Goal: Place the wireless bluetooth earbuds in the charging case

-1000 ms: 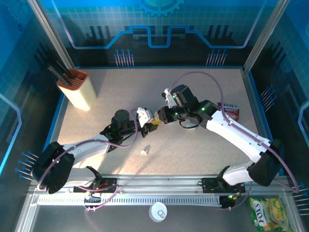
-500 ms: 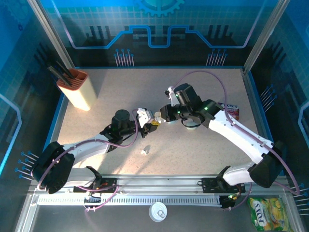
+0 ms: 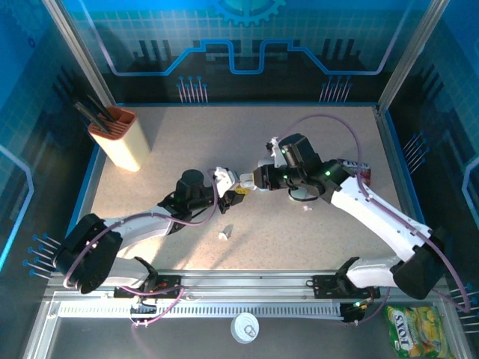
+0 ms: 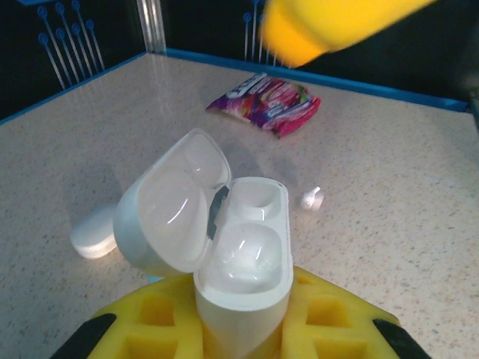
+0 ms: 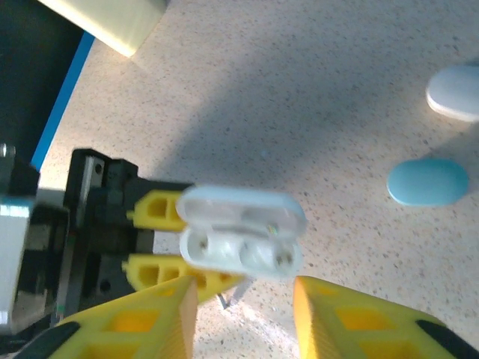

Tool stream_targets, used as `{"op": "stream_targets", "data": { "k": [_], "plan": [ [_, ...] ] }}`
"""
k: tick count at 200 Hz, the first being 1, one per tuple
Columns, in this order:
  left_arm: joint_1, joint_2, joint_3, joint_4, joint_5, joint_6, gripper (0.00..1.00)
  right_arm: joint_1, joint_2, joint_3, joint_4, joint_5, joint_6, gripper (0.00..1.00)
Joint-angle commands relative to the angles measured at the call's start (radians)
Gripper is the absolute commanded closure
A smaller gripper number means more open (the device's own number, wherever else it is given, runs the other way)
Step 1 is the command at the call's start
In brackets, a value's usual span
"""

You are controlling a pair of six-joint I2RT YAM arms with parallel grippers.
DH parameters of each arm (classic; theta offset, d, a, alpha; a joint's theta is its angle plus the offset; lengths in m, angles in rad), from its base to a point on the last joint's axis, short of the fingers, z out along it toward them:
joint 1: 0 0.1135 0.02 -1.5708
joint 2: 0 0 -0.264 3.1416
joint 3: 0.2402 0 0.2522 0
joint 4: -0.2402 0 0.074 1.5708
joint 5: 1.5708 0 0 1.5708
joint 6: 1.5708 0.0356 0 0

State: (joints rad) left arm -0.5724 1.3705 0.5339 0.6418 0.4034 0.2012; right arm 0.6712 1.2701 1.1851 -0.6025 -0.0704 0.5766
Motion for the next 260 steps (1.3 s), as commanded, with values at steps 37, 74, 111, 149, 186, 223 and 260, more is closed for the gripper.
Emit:
{"op": "stream_targets", "data": {
  "k": [37,74,111,149,186,223,260],
  "plan": [
    [0.063,0.083,-0.015,0.196,-0.001,-0.101,0.83,-0.152,-0.179,-0.175,-0.011,0.09,0.058,0.51],
    [0.062,0.073,-0.015,0.191,-0.002,-0.079,0.83,-0.326,-0.273,-0.3,-0.011,0.154,0.098,0.45],
    [0.062,0.055,-0.018,0.158,0.005,-0.05,0.83,-0.557,-0.223,-0.405,-0.028,0.086,0.045,0.42],
    [0.062,0.044,-0.017,0.135,0.015,-0.033,0.83,-0.673,-0.076,-0.466,0.089,-0.033,0.023,0.38],
    [0.066,0.026,-0.024,0.109,-0.004,-0.032,0.83,-0.643,0.021,-0.44,0.134,-0.06,0.004,0.42],
    [0.077,0.002,-0.045,0.101,-0.012,-0.043,0.83,-0.713,0.076,-0.446,0.158,-0.012,-0.03,0.42],
    [0.08,-0.008,-0.033,0.075,-0.007,-0.036,0.83,-0.779,0.209,-0.401,0.178,-0.071,-0.083,0.57]
  ]
}}
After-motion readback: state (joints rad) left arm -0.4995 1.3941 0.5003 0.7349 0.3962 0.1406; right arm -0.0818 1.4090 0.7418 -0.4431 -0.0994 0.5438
